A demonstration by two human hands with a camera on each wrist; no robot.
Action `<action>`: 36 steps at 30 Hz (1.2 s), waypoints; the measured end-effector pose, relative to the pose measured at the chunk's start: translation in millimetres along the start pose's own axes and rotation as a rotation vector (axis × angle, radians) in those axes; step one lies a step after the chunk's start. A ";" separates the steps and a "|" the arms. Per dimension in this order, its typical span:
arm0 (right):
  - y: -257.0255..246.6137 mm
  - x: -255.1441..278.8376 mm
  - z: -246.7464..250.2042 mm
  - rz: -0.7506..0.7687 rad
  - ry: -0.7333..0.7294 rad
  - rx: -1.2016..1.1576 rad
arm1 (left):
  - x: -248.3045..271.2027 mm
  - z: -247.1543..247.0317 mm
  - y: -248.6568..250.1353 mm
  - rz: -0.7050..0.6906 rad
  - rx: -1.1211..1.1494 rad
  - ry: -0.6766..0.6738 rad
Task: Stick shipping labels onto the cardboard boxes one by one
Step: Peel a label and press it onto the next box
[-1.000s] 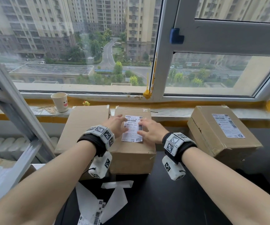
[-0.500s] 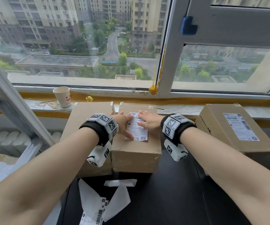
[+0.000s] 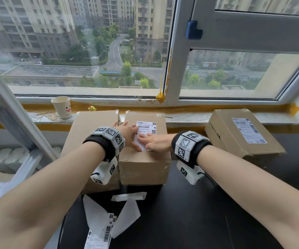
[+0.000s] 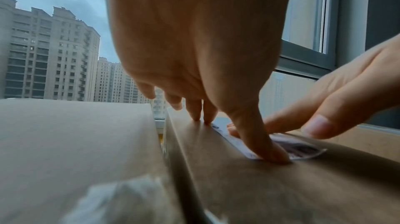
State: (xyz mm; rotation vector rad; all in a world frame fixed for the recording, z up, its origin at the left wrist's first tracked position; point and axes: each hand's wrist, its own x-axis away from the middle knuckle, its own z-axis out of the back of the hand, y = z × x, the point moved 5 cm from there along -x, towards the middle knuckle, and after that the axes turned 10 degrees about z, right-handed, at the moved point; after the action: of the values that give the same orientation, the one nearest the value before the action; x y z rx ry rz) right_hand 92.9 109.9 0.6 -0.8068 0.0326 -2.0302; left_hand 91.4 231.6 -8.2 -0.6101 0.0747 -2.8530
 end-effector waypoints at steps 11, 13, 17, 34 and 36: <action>3.8 41.1 -33.1 -0.124 0.034 -0.020 | 28.3 -20.7 -0.1 0.046 0.036 0.005; 2.9 44.2 -37.2 -0.153 0.042 -0.025 | 35.3 -23.4 5.0 0.021 0.029 0.019; -6.5 41.3 -41.3 -0.164 0.048 -0.020 | 51.4 -33.4 21.5 -0.070 0.021 0.013; 0.5 49.0 -56.2 -0.134 0.192 -0.050 | 73.8 -50.1 12.2 -0.083 0.064 0.073; 7.0 43.0 -52.8 -0.133 0.204 -0.044 | 72.1 -45.8 10.6 -0.100 0.078 0.095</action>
State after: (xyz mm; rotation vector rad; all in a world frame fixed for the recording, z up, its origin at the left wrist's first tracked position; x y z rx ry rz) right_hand 53.4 58.1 -20.4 -0.6409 0.1434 -2.2383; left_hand 10.8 205.0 -22.3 -0.4761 -0.0523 -2.9645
